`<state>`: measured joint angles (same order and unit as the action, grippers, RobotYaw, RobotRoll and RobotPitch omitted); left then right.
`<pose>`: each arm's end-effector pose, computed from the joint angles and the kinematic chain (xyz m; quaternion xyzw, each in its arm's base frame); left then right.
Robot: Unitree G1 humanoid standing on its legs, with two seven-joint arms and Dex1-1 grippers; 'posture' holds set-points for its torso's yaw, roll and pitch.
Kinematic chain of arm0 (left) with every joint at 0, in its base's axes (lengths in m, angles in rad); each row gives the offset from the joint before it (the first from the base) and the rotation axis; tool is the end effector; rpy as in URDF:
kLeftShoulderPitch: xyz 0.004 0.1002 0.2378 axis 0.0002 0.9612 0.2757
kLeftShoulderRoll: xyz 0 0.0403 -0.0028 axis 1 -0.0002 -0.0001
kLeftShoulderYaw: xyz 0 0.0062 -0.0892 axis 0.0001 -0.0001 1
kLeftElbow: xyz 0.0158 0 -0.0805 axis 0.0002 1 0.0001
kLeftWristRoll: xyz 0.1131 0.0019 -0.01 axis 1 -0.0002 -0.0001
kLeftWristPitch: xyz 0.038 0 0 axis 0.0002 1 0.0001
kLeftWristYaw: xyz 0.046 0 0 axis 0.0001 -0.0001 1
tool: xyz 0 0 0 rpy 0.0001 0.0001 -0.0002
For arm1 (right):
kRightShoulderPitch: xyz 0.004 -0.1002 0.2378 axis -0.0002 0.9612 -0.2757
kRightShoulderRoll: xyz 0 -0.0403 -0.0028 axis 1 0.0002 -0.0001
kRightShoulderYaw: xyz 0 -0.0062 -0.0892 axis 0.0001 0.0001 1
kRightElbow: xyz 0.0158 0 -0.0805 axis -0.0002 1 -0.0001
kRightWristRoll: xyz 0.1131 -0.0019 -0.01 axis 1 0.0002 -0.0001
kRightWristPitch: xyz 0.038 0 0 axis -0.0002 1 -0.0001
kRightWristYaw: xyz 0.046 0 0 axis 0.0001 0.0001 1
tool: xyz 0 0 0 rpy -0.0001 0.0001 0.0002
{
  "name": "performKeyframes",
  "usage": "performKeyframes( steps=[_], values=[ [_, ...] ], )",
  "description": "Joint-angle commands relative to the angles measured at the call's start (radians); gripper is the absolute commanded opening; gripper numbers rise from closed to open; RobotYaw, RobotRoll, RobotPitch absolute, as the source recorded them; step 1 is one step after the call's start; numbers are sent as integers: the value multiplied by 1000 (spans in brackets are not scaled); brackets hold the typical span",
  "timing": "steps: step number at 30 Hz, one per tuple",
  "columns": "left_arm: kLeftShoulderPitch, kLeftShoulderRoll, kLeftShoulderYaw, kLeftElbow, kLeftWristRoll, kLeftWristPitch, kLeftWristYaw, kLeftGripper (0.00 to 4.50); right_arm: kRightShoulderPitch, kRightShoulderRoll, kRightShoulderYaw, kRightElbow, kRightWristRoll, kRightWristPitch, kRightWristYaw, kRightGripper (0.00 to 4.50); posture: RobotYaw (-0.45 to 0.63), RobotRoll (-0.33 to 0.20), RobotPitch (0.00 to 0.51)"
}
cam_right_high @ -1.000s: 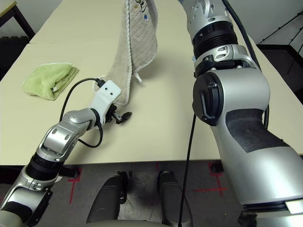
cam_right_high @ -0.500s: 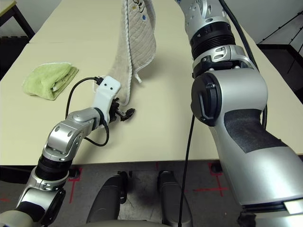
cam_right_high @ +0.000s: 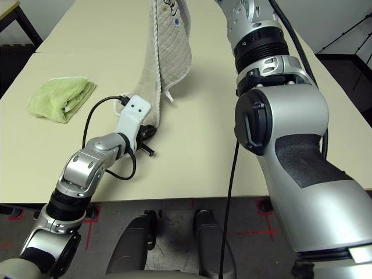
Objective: Fold the towel and set it aside.
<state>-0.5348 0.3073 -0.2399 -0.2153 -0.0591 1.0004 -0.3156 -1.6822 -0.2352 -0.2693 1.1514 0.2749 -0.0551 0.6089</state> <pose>0.2686 0.1210 0.1716 0.1768 0.1728 -0.2400 0.9388 0.3599 -0.1182 0.3736 0.0477 -0.3013 0.3493 0.8860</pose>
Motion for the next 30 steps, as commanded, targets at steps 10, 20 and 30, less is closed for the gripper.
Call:
performKeyframes(
  steps=[10,20,30],
  values=[
    [26,128,49,-29,-3,-38,-75,34,31,-30,-2,-7,-7,0,-2,0,8,0,203],
    [-64,422,273,-16,-70,-135,-241,34,308,-181,-25,-133,21,36,39,0,36,0,206],
    [-254,446,396,330,-76,-300,-223,34,670,-322,-75,-423,224,354,369,0,19,0,227]
  ],
)
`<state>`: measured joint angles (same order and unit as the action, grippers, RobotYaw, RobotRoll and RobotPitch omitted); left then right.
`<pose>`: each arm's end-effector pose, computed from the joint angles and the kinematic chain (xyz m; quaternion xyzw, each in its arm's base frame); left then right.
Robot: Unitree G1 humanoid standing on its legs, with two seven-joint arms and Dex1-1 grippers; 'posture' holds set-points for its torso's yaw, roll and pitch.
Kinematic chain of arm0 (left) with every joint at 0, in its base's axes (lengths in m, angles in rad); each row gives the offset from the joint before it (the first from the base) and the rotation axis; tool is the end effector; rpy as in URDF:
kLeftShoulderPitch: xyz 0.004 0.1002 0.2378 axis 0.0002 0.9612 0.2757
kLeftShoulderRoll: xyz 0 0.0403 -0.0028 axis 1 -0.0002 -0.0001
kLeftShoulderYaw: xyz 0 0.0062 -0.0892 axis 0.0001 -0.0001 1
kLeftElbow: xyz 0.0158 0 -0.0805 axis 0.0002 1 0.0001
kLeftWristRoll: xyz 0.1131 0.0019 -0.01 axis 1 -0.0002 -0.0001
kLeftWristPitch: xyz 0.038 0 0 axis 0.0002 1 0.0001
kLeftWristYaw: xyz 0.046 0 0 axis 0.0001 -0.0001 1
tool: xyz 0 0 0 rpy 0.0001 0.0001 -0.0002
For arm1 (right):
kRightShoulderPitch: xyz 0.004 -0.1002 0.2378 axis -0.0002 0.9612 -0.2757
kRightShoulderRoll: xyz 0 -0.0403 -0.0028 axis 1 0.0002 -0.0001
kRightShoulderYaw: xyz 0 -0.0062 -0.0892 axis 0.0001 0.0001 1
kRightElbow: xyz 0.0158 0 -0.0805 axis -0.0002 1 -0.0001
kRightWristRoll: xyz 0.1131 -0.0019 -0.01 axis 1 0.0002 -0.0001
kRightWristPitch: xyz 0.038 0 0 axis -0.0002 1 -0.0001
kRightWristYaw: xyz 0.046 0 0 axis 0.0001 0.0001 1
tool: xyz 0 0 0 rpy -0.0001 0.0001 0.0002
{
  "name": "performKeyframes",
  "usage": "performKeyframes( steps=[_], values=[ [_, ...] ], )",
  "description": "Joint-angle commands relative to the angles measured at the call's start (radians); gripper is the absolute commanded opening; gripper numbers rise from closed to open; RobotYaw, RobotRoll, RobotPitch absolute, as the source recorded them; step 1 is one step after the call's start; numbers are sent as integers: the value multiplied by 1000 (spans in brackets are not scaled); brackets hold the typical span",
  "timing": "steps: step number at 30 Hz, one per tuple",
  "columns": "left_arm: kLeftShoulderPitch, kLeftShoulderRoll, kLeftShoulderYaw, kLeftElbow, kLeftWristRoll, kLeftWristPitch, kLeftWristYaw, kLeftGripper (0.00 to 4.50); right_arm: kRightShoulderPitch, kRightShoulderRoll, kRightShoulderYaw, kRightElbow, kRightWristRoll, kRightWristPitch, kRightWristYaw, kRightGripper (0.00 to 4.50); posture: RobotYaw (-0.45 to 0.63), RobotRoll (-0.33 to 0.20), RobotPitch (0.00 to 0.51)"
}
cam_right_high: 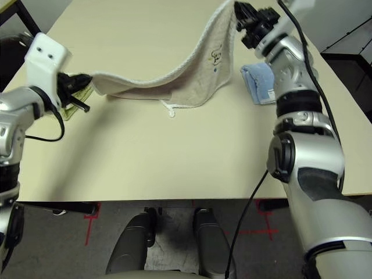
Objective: Fold the towel and set it aside.
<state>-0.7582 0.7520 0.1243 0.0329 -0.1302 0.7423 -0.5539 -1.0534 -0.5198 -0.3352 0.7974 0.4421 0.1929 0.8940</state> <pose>0.2809 0.2573 0.2784 0.2169 0.0273 -0.1102 0.9696 0.3436 -0.2688 0.2441 0.0889 -0.1652 0.3166 0.9298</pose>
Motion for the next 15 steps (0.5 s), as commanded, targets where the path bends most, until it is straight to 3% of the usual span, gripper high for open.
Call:
performKeyframes(
  steps=[1,5,9,15],
  values=[
    [-48,6,45,125,-2,-59,25,34,62,-61,-11,-74,60,132,96,0,15,0,227],
    [-91,23,92,234,-4,-76,58,34,93,-122,-7,-26,22,118,79,0,4,0,225],
    [-110,-3,133,239,-41,17,104,34,130,-150,70,-35,-21,186,128,0,7,0,223],
    [-103,-30,146,312,-66,85,138,34,103,-125,153,35,-134,88,44,0,11,0,223]
  ],
)
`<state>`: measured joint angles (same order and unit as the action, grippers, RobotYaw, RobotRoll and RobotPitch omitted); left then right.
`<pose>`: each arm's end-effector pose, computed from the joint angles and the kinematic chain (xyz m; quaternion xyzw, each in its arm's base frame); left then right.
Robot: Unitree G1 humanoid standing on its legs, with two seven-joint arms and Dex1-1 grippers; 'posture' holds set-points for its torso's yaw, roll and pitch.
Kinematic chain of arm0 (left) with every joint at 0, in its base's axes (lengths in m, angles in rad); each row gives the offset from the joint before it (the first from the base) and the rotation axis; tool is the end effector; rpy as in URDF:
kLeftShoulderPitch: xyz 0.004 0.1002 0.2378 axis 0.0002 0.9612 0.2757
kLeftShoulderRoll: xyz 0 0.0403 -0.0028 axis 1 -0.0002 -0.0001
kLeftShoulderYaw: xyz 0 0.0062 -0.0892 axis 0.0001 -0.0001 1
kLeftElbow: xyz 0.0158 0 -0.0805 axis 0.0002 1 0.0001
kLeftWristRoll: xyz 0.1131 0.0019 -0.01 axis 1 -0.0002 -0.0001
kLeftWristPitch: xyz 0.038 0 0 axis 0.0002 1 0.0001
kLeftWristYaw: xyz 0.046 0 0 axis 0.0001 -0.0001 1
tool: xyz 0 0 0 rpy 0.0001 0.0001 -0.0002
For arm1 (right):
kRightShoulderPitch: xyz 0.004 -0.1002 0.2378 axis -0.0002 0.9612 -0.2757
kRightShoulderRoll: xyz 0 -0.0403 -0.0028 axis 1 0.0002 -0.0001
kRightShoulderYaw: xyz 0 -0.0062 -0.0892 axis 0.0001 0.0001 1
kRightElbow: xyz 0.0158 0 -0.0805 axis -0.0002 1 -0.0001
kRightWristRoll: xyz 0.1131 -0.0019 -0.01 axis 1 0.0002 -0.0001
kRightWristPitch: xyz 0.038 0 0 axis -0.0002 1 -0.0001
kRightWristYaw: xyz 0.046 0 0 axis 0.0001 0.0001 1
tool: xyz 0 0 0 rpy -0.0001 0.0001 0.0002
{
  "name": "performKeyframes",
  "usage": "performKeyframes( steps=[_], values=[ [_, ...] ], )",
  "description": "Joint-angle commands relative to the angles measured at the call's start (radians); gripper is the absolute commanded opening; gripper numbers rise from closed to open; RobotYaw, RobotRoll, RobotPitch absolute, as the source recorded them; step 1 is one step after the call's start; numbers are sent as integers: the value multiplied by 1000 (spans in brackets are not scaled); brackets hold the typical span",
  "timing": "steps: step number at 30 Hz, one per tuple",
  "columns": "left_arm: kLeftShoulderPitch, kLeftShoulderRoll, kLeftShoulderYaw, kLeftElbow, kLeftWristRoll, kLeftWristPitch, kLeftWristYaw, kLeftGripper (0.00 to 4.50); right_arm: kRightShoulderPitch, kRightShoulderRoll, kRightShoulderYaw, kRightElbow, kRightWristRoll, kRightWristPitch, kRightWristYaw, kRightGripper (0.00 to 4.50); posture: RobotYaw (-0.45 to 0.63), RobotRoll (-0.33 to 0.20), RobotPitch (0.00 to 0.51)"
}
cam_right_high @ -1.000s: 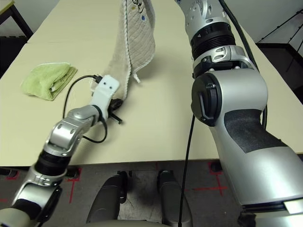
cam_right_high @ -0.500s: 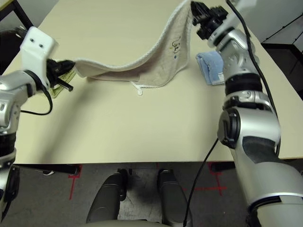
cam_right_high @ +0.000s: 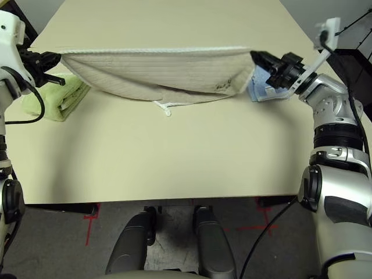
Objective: Fold the towel and set it aside.
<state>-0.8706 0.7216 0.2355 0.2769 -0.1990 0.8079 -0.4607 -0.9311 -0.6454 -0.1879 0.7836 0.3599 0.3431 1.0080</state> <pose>0.2940 0.2857 0.2765 0.0808 0.0571 -0.0417 0.9942 0.3302 -0.2942 0.2154 0.0263 0.0108 0.3377 0.9408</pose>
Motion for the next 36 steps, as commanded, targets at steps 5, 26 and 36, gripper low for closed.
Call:
performKeyframes(
  steps=[5,26,36],
  values=[
    [-83,-61,67,244,-5,-181,112,34,-140,60,-17,211,-117,-288,-313,0,10,0,222],
    [27,-56,12,252,-24,-609,-29,34,-175,139,-117,332,-34,-556,-72,0,6,0,214],
    [158,123,-98,63,-2,-363,-229,34,-156,49,26,346,-177,-573,106,0,9,0,211]
  ],
)
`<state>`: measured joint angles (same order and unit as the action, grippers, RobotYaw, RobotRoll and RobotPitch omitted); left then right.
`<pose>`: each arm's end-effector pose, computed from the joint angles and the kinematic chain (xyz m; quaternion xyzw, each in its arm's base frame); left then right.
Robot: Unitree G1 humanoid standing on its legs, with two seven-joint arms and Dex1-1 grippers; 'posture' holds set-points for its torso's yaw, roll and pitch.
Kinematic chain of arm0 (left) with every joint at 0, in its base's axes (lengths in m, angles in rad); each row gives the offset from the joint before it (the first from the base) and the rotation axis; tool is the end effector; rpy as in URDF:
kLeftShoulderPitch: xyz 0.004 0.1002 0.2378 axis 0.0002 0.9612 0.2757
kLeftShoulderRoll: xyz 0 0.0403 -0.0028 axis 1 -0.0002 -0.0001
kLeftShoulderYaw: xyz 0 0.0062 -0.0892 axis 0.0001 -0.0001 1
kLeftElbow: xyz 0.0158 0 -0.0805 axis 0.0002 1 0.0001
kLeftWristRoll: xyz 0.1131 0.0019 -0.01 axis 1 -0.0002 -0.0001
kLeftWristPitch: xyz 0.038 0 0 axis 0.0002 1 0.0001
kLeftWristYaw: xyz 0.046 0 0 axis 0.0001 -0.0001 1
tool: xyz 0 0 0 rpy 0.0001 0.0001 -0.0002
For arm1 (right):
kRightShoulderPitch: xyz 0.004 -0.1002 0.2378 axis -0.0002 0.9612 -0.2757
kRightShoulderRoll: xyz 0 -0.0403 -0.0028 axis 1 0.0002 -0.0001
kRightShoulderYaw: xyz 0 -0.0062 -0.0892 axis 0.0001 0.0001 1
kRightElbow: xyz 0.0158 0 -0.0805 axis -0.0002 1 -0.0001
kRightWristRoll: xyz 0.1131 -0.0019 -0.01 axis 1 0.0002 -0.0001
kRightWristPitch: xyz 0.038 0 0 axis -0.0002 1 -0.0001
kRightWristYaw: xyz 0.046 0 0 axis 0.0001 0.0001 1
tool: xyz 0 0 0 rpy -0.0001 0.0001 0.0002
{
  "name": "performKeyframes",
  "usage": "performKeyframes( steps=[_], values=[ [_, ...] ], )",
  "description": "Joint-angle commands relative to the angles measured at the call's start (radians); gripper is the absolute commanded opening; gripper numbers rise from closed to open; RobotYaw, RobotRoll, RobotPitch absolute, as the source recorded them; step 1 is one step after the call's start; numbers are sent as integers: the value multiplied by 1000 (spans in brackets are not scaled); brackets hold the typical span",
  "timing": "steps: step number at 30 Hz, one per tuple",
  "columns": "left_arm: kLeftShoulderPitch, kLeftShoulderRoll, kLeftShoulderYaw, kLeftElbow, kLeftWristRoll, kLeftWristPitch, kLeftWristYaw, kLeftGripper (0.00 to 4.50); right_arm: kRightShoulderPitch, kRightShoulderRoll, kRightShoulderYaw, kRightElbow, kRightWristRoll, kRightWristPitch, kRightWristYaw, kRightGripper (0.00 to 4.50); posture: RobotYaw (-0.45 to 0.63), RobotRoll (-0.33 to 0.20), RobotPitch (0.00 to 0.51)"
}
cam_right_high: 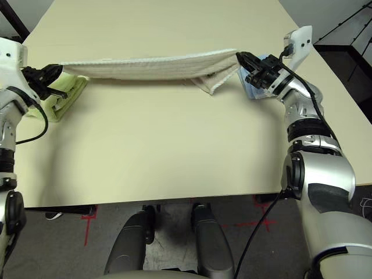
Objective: Fold the towel and set it aside.
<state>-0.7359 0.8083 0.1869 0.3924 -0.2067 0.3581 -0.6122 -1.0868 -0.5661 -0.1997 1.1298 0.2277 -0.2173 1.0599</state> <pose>0.2904 0.3114 0.2521 0.1848 -0.0088 -0.1017 0.9775 0.3483 -0.2785 0.2140 -0.0884 -0.1138 0.3495 0.9258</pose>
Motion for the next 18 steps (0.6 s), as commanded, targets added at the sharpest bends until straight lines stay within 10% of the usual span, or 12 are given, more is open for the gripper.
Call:
performKeyframes(
  steps=[1,18],
  values=[
    [27,52,-67,-67,11,115,-101,34,-2,-37,51,1,-58,-18,69,0,10,0,210],
    [-61,252,-177,-145,20,384,-360,34,-48,-61,77,57,-107,-113,113,0,13,0,208]
  ],
)
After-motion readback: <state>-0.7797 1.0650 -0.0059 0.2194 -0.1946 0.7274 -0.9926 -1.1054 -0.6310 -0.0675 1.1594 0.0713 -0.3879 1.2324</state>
